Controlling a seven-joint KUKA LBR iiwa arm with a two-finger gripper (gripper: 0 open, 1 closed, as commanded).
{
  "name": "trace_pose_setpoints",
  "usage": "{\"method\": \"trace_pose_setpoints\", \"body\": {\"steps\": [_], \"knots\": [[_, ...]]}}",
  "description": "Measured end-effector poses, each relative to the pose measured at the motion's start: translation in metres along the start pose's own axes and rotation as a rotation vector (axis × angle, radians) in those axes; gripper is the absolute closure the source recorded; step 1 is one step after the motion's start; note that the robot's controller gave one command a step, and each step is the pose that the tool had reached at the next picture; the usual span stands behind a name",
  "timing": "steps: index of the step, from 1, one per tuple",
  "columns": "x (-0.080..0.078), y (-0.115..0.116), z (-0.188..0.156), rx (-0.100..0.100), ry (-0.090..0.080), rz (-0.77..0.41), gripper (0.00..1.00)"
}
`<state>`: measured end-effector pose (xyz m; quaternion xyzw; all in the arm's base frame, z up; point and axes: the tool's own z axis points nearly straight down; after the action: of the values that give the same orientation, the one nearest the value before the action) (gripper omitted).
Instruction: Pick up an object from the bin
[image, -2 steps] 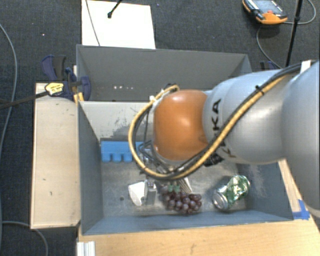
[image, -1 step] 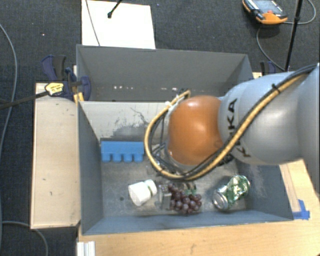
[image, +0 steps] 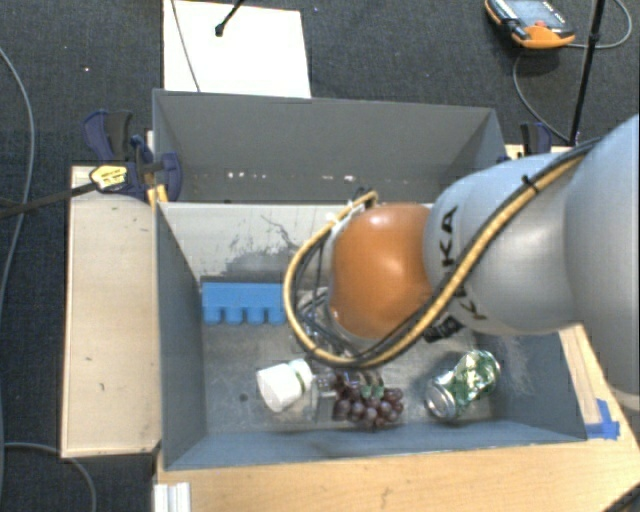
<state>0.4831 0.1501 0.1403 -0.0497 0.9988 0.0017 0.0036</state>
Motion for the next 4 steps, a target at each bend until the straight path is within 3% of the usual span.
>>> {"method": "trace_pose_setpoints", "body": {"steps": [1, 2, 4], "knots": [[-0.014, 0.009, 0.056, 0.001, 0.005, -0.152, 0.00], [0.007, -0.033, 0.070, -0.001, -0.001, 0.023, 1.00], [0.007, -0.033, 0.069, -0.001, -0.002, 0.025, 1.00]]}}
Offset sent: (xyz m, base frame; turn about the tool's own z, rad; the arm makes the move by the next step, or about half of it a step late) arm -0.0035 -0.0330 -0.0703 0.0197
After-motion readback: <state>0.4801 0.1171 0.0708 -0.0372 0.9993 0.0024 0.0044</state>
